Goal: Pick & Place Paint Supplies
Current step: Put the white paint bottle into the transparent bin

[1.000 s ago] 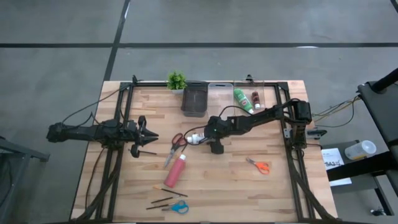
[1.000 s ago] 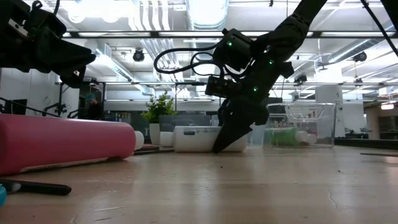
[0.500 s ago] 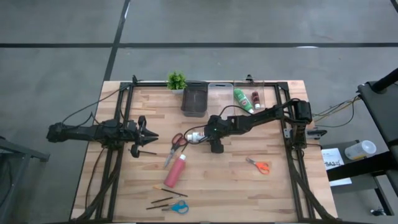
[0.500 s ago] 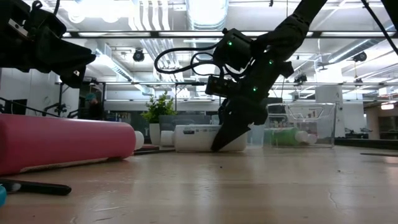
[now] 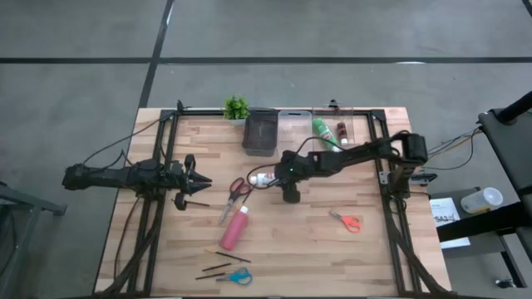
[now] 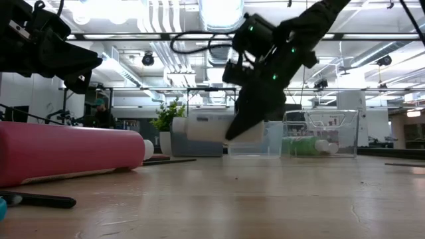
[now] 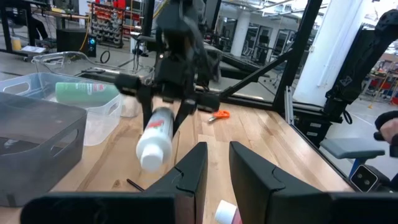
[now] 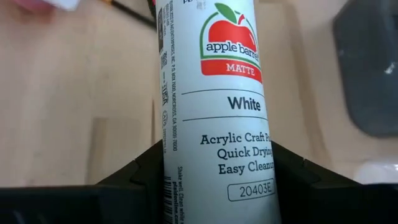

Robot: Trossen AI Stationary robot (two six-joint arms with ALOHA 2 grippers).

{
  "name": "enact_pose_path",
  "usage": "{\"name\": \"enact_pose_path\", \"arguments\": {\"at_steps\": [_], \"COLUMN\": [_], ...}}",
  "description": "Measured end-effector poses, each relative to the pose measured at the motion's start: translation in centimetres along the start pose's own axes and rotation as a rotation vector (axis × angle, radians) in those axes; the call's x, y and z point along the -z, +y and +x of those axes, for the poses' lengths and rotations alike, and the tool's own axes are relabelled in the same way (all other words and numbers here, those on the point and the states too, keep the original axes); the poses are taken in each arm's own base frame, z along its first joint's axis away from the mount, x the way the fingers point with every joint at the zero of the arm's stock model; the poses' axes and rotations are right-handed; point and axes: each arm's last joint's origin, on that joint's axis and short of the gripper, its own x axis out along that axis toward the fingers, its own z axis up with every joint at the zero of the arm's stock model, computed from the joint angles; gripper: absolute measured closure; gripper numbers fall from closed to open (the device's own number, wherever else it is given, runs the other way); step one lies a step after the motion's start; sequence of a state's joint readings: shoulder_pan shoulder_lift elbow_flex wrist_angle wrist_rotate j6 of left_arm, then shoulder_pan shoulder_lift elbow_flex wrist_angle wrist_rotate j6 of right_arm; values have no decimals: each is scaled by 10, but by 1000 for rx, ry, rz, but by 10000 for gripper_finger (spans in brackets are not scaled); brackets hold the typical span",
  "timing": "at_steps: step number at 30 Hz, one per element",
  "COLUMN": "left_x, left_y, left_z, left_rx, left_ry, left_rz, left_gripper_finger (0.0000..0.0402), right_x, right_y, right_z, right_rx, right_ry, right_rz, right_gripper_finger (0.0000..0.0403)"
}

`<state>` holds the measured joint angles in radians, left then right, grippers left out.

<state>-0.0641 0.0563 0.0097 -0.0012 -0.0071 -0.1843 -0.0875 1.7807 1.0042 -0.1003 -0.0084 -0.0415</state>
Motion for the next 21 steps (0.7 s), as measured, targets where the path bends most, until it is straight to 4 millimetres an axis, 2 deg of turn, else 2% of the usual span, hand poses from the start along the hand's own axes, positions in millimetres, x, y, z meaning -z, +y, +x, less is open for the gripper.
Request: {"name": "enact_pose_path", "arguments": {"at_steps": [6,13,21], "left_x": [0,0,0], "left_y": [0,0,0], "left_z": [0,0,0], "left_rx": [0,0,0], "left_ry": [0,0,-1], "left_rz": [0,0,0], "left_gripper_finger": [325,325,325], "right_x": [-11,-17,3], "right_y": [-1,-8,-16], "right_z": [-40,-104,-170], "right_rx": [20,260,572], "right_ry": [-37,-124,-204], "right_rz": [123,324,579], "right_gripper_finger": [220,220,220]}}
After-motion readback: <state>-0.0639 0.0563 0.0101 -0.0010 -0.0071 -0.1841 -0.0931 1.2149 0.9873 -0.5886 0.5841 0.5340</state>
